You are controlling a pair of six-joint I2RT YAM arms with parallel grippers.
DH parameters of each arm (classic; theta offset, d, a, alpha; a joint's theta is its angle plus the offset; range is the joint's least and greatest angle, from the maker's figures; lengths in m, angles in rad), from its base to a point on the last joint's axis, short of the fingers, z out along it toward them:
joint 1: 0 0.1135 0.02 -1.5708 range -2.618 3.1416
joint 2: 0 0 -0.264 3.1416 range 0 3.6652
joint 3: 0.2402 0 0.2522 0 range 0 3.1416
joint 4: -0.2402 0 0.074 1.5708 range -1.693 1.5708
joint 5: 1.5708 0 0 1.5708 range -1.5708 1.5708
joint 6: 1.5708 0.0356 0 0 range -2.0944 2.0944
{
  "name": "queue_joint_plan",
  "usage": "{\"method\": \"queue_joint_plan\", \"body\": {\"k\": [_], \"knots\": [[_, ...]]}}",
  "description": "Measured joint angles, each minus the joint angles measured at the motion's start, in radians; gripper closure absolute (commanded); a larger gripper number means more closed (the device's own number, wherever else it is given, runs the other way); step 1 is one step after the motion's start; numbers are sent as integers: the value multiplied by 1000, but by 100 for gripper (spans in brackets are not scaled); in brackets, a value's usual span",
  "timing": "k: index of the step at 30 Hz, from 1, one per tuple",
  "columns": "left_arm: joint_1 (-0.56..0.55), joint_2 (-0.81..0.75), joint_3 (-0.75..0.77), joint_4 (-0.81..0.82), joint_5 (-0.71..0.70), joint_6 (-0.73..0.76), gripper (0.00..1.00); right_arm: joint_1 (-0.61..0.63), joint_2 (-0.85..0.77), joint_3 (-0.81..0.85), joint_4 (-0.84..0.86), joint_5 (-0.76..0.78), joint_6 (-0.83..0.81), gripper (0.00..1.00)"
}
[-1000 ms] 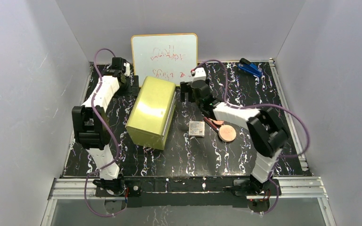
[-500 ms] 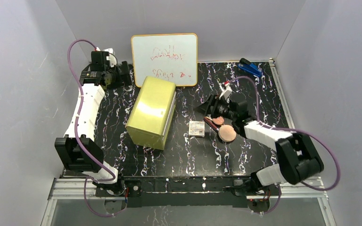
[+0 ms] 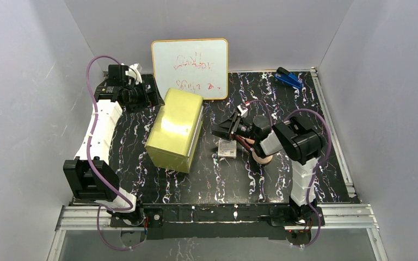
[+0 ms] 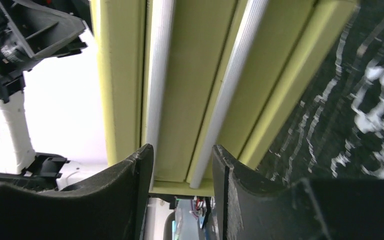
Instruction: Organize the makeup
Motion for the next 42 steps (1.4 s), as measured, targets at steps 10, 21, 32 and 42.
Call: {"method": "queue_joint_plan", "body": {"k": [10, 21, 32, 42], "knots": [[0, -3, -22, 0, 27, 1, 2, 80, 75, 175, 109, 13, 84, 49], [0, -3, -34, 0, 27, 8, 1, 129, 108, 198, 79, 47, 62, 54], [0, -5, -37, 0, 27, 8, 2, 142, 139, 207, 105, 67, 66, 62], [0, -9, -48, 3, 27, 8, 2, 154, 177, 234, 143, 78, 95, 71]]}}
